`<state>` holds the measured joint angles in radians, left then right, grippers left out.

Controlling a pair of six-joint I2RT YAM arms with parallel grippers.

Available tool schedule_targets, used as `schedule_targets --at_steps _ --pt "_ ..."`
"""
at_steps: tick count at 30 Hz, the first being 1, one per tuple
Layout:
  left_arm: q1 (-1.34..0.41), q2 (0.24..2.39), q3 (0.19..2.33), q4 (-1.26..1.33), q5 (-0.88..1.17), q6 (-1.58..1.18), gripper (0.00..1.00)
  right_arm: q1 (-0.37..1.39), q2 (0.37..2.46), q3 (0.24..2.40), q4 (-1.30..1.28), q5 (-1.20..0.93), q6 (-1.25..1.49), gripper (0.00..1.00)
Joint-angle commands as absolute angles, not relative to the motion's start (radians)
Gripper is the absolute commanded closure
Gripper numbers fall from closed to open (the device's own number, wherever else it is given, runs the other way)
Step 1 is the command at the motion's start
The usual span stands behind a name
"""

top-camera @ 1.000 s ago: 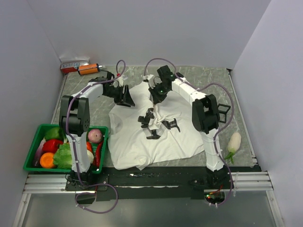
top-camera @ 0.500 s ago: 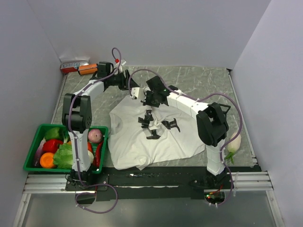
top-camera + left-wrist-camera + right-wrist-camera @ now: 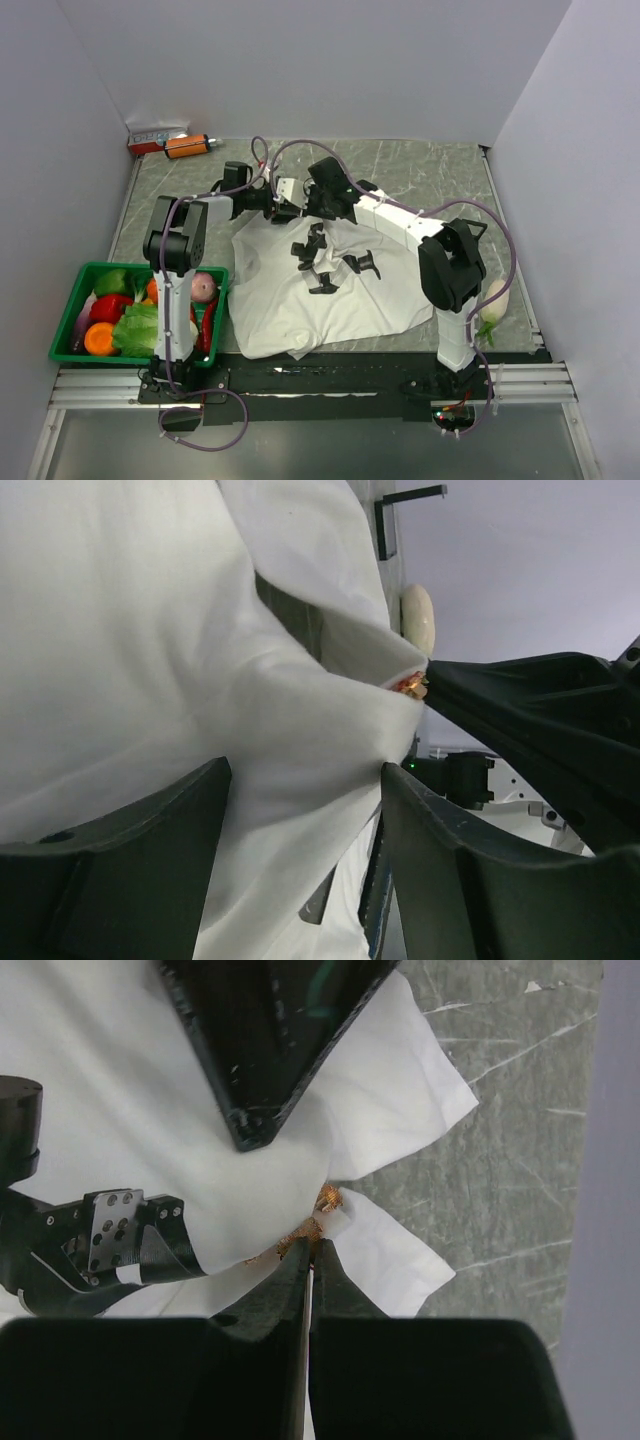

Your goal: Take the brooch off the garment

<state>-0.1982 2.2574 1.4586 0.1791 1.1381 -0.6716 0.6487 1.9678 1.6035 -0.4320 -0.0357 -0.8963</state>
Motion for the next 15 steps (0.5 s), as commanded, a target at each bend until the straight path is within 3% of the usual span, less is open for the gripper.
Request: schedule_targets --at_steps 1,3,5,6,11,12,15 --pt "-0.221 2.194 1.48 0.218 1.209 -0.674 0.33 0.653 1.934 1.678 -0.403 -0.006 -0.842 1.0" --pt "-0.227 2.191 1.465 0.245 1.219 -0.696 0.36 0.653 1.942 1.693 -0.407 -0.005 -0.827 1.0" --pt "-0.232 2.191 1.45 0.304 1.247 -0.741 0.48 0.653 1.954 1.718 -0.41 -0.002 -0.802 1.0" --pt "-0.233 2.192 1.448 0.314 1.259 -0.75 0.59 0.655 1.962 1.726 -0.411 -0.002 -0.792 1.0" --pt "-0.236 2.154 1.414 0.238 1.299 -0.671 0.88 0.646 1.97 1.746 -0.384 0.057 -0.701 1.0" --pt "-0.235 2.145 1.402 0.232 1.302 -0.66 0.99 0.646 1.974 1.75 -0.385 0.063 -0.684 1.0" --pt "-0.236 2.094 1.341 0.288 1.318 -0.664 0.99 0.644 1.989 1.776 -0.391 0.087 -0.623 1.0"
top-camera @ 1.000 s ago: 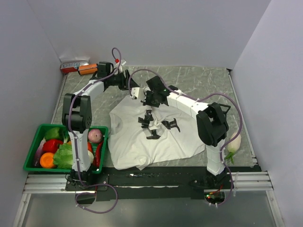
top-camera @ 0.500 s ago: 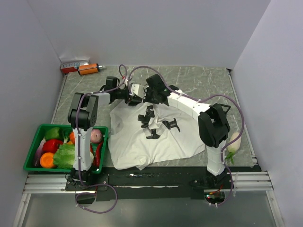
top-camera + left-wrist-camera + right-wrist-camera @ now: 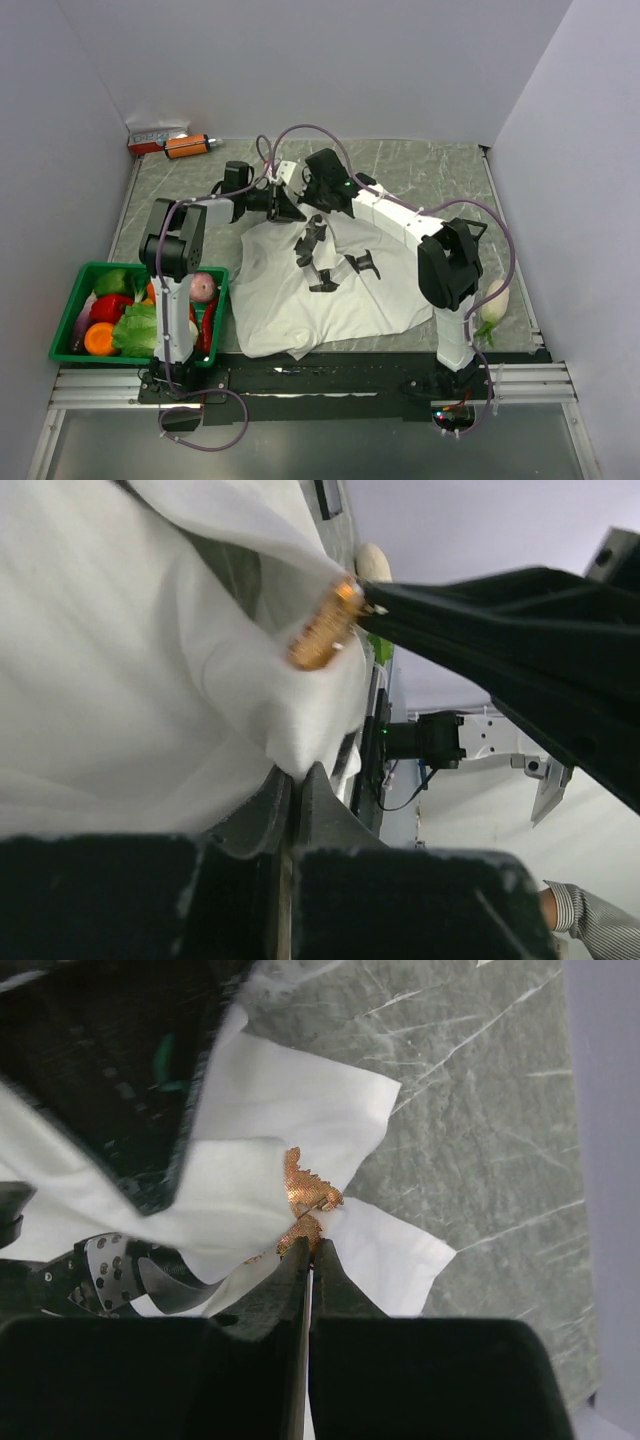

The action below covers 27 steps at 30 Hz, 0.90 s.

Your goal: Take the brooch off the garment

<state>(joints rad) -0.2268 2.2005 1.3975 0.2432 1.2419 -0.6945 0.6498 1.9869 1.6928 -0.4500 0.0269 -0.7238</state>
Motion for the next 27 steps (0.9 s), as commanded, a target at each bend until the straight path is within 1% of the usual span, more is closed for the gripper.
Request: schedule_targets --at_steps 1,2,4,5,7,8,9,12,14,15,17,18,22,24,27 --pt "-0.238 2.064 1.324 0.314 1.325 -0.675 0.99 0.643 1.991 1.785 -0.388 0.107 -0.589 1.0" --pt "-0.239 2.051 1.3 0.368 1.348 -0.702 0.99 0.643 1.993 1.789 -0.385 0.113 -0.572 1.0" --pt "-0.255 2.027 1.29 0.368 1.38 -0.703 0.99 0.641 1.996 1.79 -0.37 0.126 -0.53 1.0" --pt "-0.261 2.022 1.302 0.342 1.393 -0.652 0.99 0.64 2.0 1.795 -0.368 0.133 -0.514 1.0" --pt "-0.279 2.025 1.339 0.105 1.396 -0.528 0.99 0.64 2.011 1.821 -0.374 0.126 -0.479 1.0" --pt "-0.284 2.032 1.389 0.013 1.385 -0.391 0.99 0.64 2.016 1.83 -0.383 0.109 -0.473 1.0" --pt "-0.285 2.039 1.408 -0.114 1.367 -0.35 0.96 0.64 2.019 1.839 -0.388 0.101 -0.468 1.0" --pt "-0.272 2.043 1.431 -0.199 1.324 -0.293 0.78 0.64 2.01 1.844 -0.39 0.068 -0.462 1.0" --pt "-0.238 2.002 1.393 -0.17 1.286 -0.308 0.72 0.632 1.991 1.821 -0.371 0.034 -0.471 1.0" --pt "-0.224 1.982 1.372 -0.141 1.27 -0.325 0.65 0.629 1.962 1.777 -0.358 0.006 -0.472 1.0" --pt "-0.174 1.925 1.329 -0.072 1.24 -0.365 0.6 0.623 1.928 1.724 -0.319 -0.04 -0.48 1.0" --pt "-0.16 1.913 1.322 -0.06 1.235 -0.371 0.55 0.621 1.902 1.685 -0.296 -0.081 -0.485 1.0" --pt "-0.133 1.879 1.322 -0.014 1.215 -0.367 0.48 0.617 1.856 1.605 -0.241 -0.175 -0.471 1.0" --pt "-0.135 1.878 1.299 0.136 1.203 -0.455 0.44 0.614 1.826 1.544 -0.193 -0.205 -0.457 1.0" --pt "-0.152 1.905 1.282 0.256 1.186 -0.569 0.36 0.615 1.804 1.502 -0.123 -0.235 -0.422 1.0"
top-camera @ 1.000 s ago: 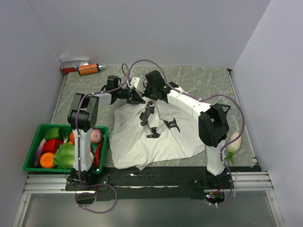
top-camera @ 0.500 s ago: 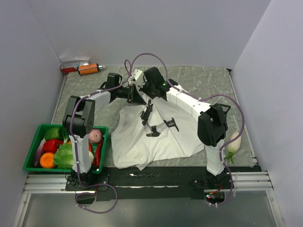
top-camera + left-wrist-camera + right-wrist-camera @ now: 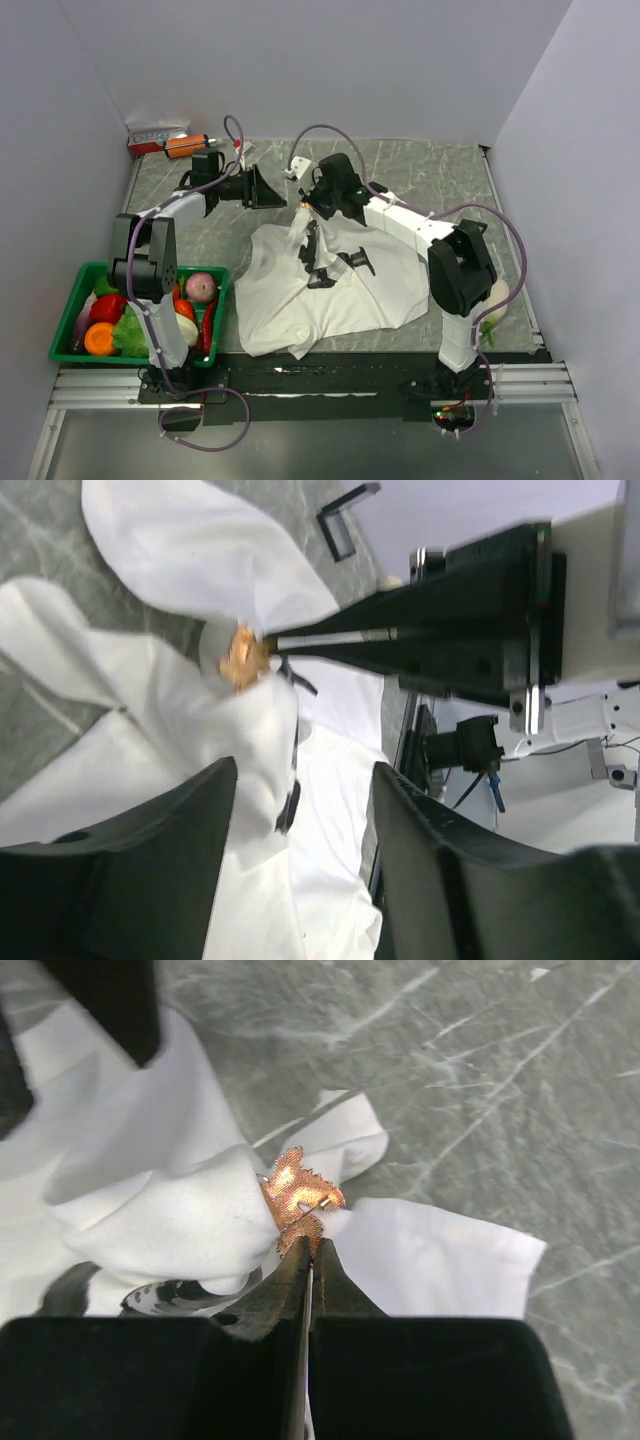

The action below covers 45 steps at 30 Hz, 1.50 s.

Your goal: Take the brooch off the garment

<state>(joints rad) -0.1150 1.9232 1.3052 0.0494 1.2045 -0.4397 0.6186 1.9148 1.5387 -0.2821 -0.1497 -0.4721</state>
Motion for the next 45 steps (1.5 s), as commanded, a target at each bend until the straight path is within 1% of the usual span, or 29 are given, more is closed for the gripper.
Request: schedule_targets --at_steps 1,8,10,14,15,23,27,36,43,45 --pt "-0.164 1.926 1.29 0.271 1.183 -0.587 0.35 0.615 1.801 1.496 -0.101 -0.239 -0.411 1.0" --pt "-0.181 1.962 1.232 0.457 1.098 -0.776 0.35 0.615 1.779 1.46 -0.032 -0.252 -0.376 1.0" --pt "-0.184 1.968 1.207 0.564 1.1 -0.828 0.35 0.614 1.782 1.462 -0.032 -0.252 -0.367 1.0" --pt "-0.192 1.988 1.184 0.699 1.131 -0.959 0.4 0.614 1.793 1.476 -0.04 -0.249 -0.356 1.0" --pt "-0.196 1.993 1.181 0.71 1.132 -0.968 0.42 0.615 1.796 1.479 -0.04 -0.25 -0.354 1.0" --pt "-0.204 2.013 1.177 0.739 1.137 -1.003 0.51 0.615 1.792 1.482 -0.028 -0.256 -0.351 1.0" --pt "-0.206 2.029 1.184 0.716 1.128 -1.0 0.58 0.615 1.783 1.471 -0.018 -0.267 -0.356 1.0" --pt "-0.209 2.059 1.193 0.772 1.141 -1.054 0.61 0.637 1.759 1.436 -0.003 -0.287 -0.393 1.0" --pt "-0.213 2.069 1.203 0.755 1.141 -1.051 0.67 0.649 1.749 1.42 0.031 -0.301 -0.419 1.0" --pt "-0.215 2.074 1.206 0.752 1.137 -1.051 0.7 0.65 1.746 1.414 0.037 -0.305 -0.422 1.0"
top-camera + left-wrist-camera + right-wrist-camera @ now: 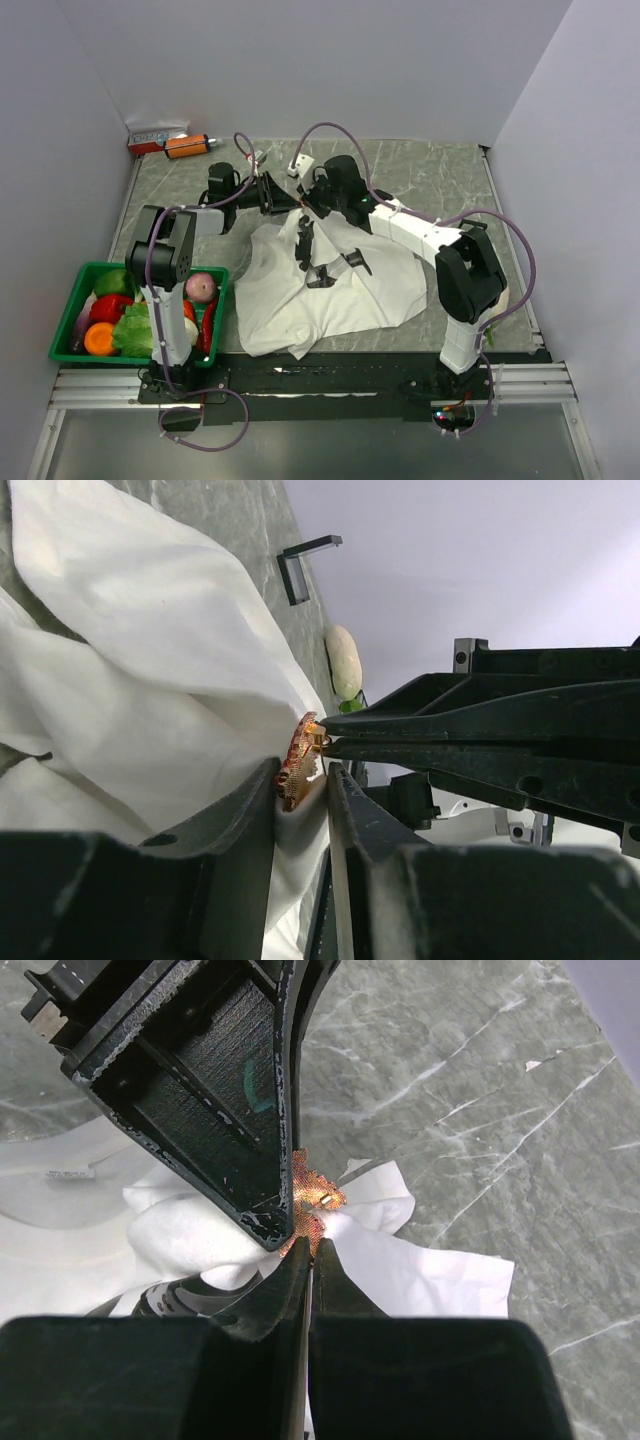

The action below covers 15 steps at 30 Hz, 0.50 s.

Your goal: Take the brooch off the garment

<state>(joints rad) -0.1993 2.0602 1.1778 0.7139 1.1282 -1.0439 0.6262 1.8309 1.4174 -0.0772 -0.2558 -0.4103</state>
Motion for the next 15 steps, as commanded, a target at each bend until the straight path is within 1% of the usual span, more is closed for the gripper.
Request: schedule_targets --at_steps 1,4,5,7,8,15 --pt "-0.216 2.074 1.207 0.746 1.137 -1.045 0.71 0.65 1.746 1.413 0.038 -0.317 -0.425 1.0" --pt "-0.219 2.082 1.216 0.733 1.137 -1.042 0.78 0.653 1.744 1.408 0.043 -0.321 -0.433 1.0" --pt "-0.218 2.088 1.218 0.736 1.135 -1.045 0.83 0.653 1.744 1.408 0.041 -0.321 -0.431 1.0" --pt "-0.218 2.088 1.216 0.753 1.134 -1.057 0.89 0.655 1.743 1.41 0.04 -0.322 -0.436 1.0" --pt "-0.218 2.091 1.213 0.761 1.132 -1.061 0.99 0.655 1.743 1.41 0.04 -0.324 -0.437 1.0" --pt "-0.219 2.095 1.227 0.712 1.115 -1.048 0.99 0.657 1.733 1.397 0.046 -0.338 -0.465 1.0"
